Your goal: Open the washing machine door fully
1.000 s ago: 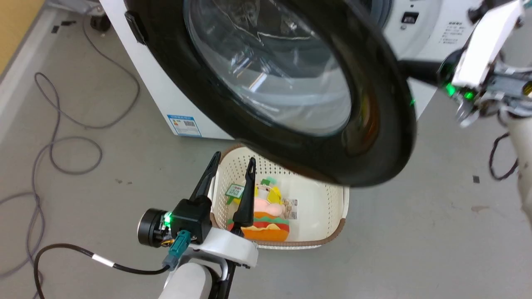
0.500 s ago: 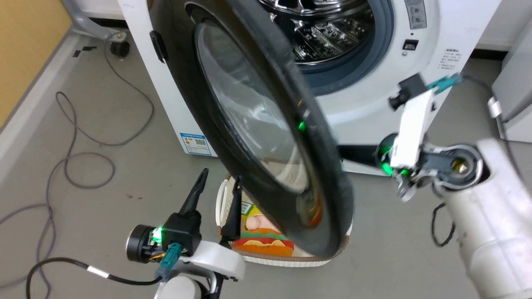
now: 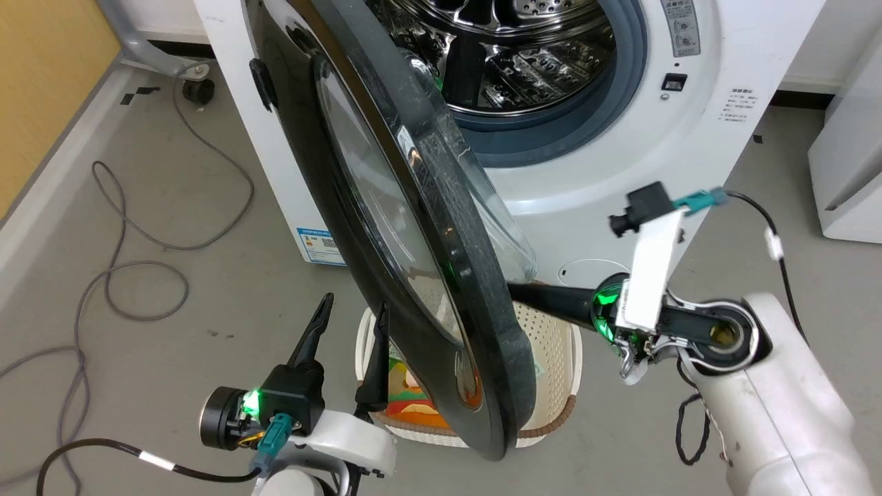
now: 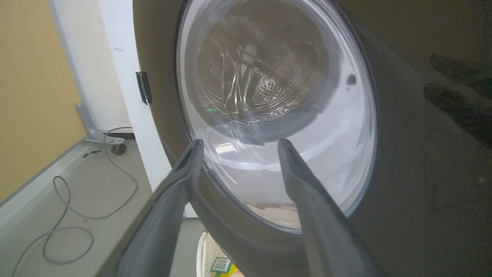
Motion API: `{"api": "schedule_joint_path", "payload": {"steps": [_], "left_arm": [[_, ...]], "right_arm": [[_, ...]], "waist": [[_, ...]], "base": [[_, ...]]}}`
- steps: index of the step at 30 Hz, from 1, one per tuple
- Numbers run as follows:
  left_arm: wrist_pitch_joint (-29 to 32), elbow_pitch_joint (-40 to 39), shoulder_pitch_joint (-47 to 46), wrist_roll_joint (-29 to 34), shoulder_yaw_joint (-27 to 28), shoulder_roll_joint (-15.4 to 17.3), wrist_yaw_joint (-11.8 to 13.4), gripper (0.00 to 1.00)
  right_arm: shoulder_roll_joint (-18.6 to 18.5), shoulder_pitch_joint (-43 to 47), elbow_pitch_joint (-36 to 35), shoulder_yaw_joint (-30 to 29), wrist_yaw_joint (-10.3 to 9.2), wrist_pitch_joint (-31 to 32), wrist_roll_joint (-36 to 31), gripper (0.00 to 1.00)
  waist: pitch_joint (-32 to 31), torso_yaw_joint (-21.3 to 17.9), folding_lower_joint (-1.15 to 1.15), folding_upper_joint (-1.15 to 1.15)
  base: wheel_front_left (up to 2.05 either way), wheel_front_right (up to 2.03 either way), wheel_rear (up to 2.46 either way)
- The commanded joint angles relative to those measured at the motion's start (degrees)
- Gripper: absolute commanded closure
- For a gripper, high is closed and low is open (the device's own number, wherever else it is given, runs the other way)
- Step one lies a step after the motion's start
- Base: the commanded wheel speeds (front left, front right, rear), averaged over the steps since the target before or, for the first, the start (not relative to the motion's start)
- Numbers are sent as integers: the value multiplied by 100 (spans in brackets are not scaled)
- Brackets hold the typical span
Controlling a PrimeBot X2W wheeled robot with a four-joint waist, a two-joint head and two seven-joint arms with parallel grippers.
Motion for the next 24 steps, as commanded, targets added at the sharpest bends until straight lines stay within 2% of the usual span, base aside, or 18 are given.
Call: {"api": "schedule_joint_path", "payload": {"steps": [1,7,8,9,10,18,24], "left_arm": [[-32,15,40,38,9,19,-32,0],[-32,69,62,39,36,19,-26,0],[-32,79,66,33,41,19,-24,0],[-32,90,72,29,46,19,-22,0],[-32,100,78,25,50,19,-19,0],[-32,193,168,28,121,19,-40,0],[-32,254,212,50,191,19,-66,0]], "right_arm": [[55,163,-70,-84,6,-156,63,100],[187,729,-424,-558,6,-1422,63,100],[210,857,-481,-667,6,-1661,106,98],[233,984,-519,-782,6,-1905,155,71],[251,1111,-580,-858,6,-2089,206,0],[309,2029,-602,-1608,6,-4027,59,0],[301,2493,-496,-2052,6,-5699,-687,0]], "waist": [[-4,-13,1,0],[-55,-98,1,0],[-66,-115,1,0],[-81,-130,1,0],[-95,-145,1,0],[-211,-267,1,0],[-276,-315,1,0]], "base": [[0,0,0],[0,0,0],[0,0,0],[0,0,0],[0,0,0],[0,0,0],[0,0,0]]}}
